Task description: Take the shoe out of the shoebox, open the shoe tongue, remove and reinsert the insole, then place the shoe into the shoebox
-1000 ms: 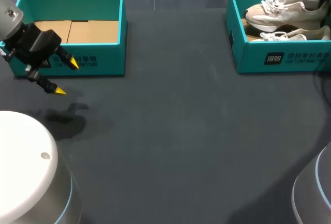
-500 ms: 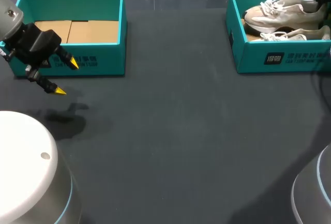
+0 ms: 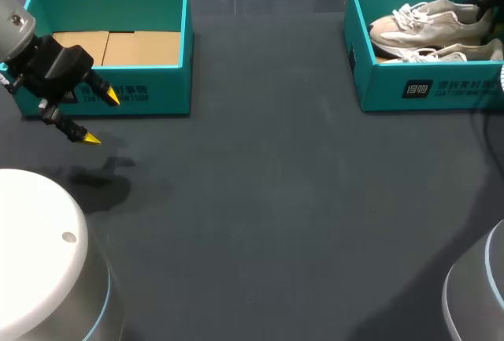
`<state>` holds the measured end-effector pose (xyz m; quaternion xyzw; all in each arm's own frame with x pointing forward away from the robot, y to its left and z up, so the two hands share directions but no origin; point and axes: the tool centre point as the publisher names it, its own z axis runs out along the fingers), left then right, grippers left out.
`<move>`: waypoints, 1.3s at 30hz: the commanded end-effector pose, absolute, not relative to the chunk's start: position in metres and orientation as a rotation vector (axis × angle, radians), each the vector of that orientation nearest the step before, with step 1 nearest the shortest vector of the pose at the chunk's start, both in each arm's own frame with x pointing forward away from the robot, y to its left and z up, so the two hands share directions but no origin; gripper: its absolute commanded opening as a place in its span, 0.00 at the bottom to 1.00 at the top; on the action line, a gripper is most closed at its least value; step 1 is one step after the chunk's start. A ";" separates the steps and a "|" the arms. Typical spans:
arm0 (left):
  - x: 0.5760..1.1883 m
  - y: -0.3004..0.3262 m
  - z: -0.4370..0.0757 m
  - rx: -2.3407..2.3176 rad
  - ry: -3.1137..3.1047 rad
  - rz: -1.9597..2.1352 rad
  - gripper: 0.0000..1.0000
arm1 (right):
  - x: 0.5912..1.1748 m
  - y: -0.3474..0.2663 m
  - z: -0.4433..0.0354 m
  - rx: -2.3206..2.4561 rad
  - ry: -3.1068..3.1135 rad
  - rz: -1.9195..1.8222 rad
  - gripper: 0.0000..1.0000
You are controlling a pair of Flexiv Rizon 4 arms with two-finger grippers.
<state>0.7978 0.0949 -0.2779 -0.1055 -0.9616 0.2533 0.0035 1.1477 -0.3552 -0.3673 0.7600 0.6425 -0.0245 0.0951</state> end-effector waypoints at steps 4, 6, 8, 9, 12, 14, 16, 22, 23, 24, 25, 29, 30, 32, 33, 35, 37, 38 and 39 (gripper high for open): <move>0.797 0.095 -0.278 -0.332 -3.015 0.789 1.00 | 1.159 -0.359 -0.376 2.268 1.938 -0.070 0.00; 0.797 0.095 -0.278 -0.332 -3.015 0.789 1.00 | 1.160 -0.358 -0.377 2.265 1.947 -0.068 0.00; 0.797 0.095 -0.278 -0.332 -3.015 0.789 1.00 | 1.161 -0.357 -0.379 2.260 1.960 -0.066 0.00; 0.797 0.095 -0.278 -0.332 -3.015 0.789 1.00 | 1.161 -0.357 -0.380 2.257 1.968 -0.064 0.00; 0.797 0.095 -0.278 -0.332 -3.015 0.789 1.00 | 1.163 -0.356 -0.381 2.248 1.990 -0.059 0.00; 0.797 0.095 -0.278 -0.332 -3.015 0.789 1.00 | 1.164 -0.356 -0.381 2.246 1.994 -0.058 0.00; 0.797 0.095 -0.278 -0.332 -3.015 0.789 1.00 | 1.164 -0.355 -0.381 2.243 1.998 -0.057 0.07; 0.797 0.095 -0.278 -0.332 -3.015 0.789 1.00 | 1.163 -0.354 -0.379 2.244 1.997 -0.058 0.20; 0.797 0.095 -0.278 -0.332 -3.015 0.789 1.00 | 1.162 -0.354 -0.378 2.244 1.994 -0.059 0.21; 0.797 0.095 -0.278 -0.332 -3.015 0.789 1.00 | 1.162 -0.354 -0.377 2.245 1.989 -0.059 0.21; 0.797 0.095 -0.278 -0.332 -3.015 0.789 1.00 | 1.161 -0.353 -0.376 2.248 1.983 -0.060 0.21; 0.797 0.095 -0.278 -0.332 -3.015 0.789 1.00 | 1.156 -0.353 -0.373 2.259 1.956 -0.070 0.20; 0.797 0.095 -0.278 -0.332 -3.015 0.789 1.00 | 1.155 -0.353 -0.373 2.265 1.949 -0.069 0.20; 0.797 0.095 -0.278 -0.332 -3.015 0.789 1.00 | 1.152 -0.353 -0.373 2.276 1.937 -0.069 0.21; 0.797 0.095 -0.278 -0.332 -3.015 0.789 1.00 | 1.150 -0.352 -0.373 2.281 1.932 -0.067 0.22; 0.797 0.095 -0.278 -0.332 -3.015 0.789 1.00 | 1.148 -0.352 -0.373 2.286 1.927 -0.066 0.25; 0.797 0.095 -0.278 -0.332 -3.015 0.789 1.00 | 1.147 -0.352 -0.373 2.288 1.925 -0.066 0.31; 0.797 0.095 -0.278 -0.332 -3.015 0.789 1.00 | 1.147 -0.352 -0.373 2.289 1.926 -0.066 0.31; 0.797 0.095 -0.278 -0.332 -3.015 0.789 1.00 | 1.147 -0.352 -0.373 2.289 1.926 -0.066 0.32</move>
